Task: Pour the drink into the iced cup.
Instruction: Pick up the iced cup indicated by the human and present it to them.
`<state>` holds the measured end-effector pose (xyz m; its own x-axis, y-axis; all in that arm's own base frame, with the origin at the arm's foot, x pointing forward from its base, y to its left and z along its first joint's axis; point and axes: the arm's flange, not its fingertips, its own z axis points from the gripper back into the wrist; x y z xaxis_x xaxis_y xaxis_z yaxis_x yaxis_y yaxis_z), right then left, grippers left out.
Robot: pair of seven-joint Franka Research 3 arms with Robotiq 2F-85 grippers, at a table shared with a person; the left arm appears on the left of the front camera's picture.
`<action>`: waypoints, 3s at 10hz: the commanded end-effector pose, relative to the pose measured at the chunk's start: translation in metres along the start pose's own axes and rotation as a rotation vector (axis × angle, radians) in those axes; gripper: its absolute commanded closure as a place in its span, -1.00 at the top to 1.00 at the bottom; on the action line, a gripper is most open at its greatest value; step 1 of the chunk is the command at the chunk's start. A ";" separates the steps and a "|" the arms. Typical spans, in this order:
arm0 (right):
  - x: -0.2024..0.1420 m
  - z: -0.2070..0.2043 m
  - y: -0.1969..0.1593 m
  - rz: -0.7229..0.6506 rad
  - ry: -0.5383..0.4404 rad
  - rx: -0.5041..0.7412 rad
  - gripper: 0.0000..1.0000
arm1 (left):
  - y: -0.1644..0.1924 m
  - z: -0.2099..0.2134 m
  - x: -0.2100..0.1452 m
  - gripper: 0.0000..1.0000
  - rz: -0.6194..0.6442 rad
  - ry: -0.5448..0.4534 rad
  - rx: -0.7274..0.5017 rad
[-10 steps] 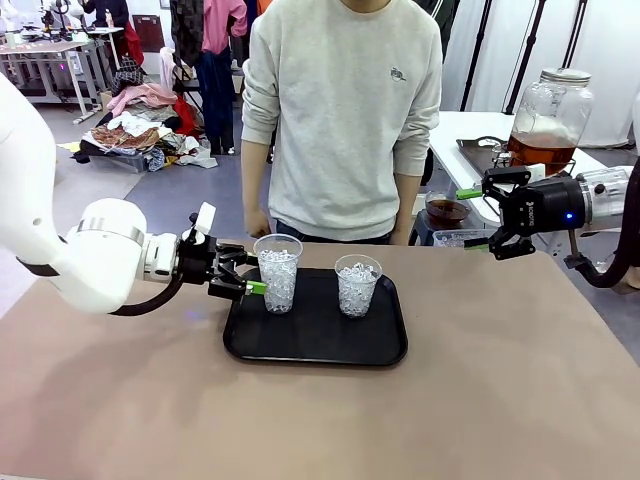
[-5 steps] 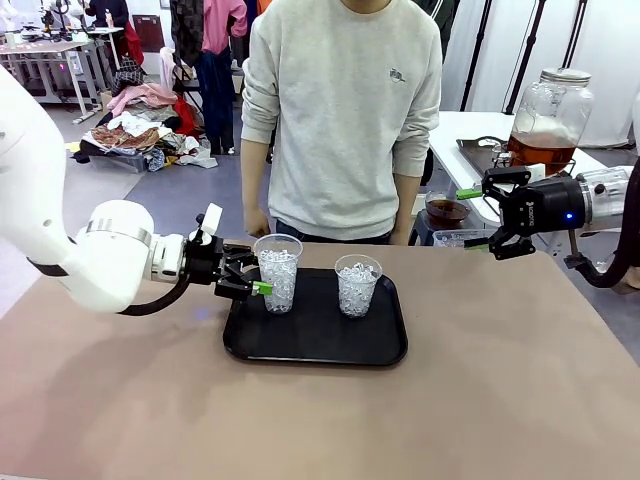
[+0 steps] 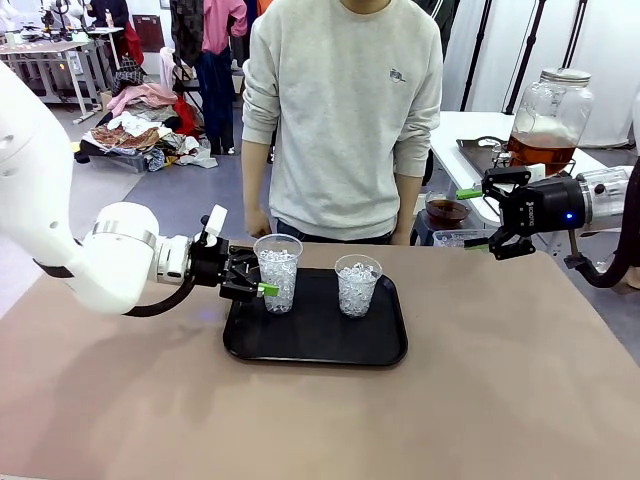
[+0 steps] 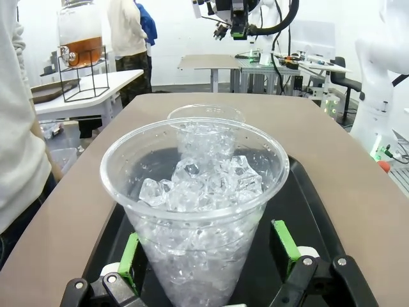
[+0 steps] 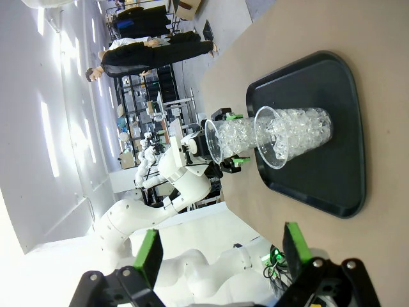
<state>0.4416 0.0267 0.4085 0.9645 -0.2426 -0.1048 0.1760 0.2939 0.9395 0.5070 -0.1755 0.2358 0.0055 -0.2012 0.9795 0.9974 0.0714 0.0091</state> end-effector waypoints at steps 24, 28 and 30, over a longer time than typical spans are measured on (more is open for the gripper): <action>0.000 0.000 0.001 0.002 -0.002 0.000 1.00 | 0.052 -0.037 0.097 0.23 0.048 -0.018 0.089; 0.000 0.000 0.001 0.002 -0.002 0.000 1.00 | 0.077 -0.044 0.128 0.23 0.047 -0.036 0.100; 0.000 0.000 0.001 0.002 -0.002 0.000 1.00 | 0.080 -0.044 0.134 0.23 0.036 -0.051 0.106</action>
<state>0.4416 0.0267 0.4085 0.9645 -0.2426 -0.1048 0.1760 0.2939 0.9395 0.5863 -0.2371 0.3542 0.0296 -0.1549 0.9875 0.9830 0.1835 -0.0007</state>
